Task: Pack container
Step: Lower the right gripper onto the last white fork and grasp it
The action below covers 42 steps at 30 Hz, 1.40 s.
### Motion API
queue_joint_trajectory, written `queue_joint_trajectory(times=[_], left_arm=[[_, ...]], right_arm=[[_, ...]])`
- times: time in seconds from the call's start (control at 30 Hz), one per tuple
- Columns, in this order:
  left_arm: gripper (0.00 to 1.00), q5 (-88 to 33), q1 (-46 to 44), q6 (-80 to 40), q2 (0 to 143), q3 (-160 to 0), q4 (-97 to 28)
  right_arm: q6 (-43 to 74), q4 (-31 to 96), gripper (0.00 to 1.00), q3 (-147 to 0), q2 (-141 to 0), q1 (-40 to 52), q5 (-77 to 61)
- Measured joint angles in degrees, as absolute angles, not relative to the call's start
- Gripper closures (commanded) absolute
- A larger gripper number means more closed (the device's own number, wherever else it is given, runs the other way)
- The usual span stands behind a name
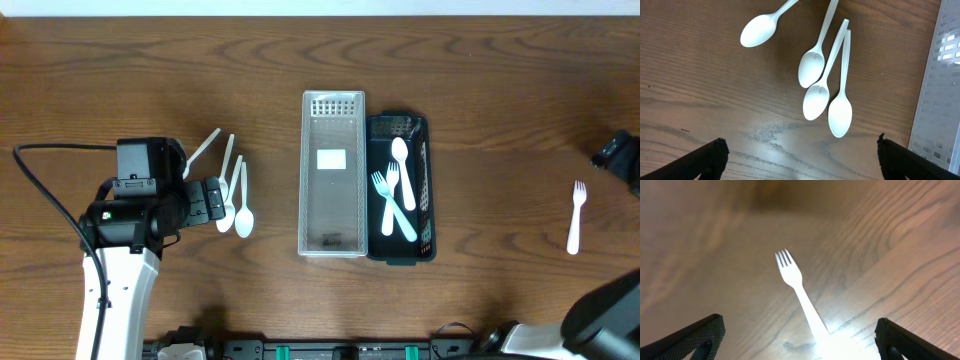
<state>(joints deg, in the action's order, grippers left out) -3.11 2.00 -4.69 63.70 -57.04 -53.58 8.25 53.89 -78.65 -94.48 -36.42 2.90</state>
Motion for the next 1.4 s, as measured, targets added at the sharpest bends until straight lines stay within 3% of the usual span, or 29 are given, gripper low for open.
queue_joint_trajectory(times=[0.47, 1.0, 1.4], left_arm=[[0.03, -3.1, 2.0, -4.7, 63.7, -57.0, -53.6], [0.03, -3.1, 2.0, -4.7, 63.7, -57.0, -53.6], [0.03, -3.1, 2.0, -4.7, 63.7, -57.0, -53.6]], right_arm=[[2.5, 50.6, 0.01, -78.2, -113.4, -37.5, 1.3], [-1.6, 46.6, 0.05, -78.2, -117.2, -37.4, -0.4], [-4.1, 45.8, 0.45, -78.3, -117.2, -37.5, -1.2]])
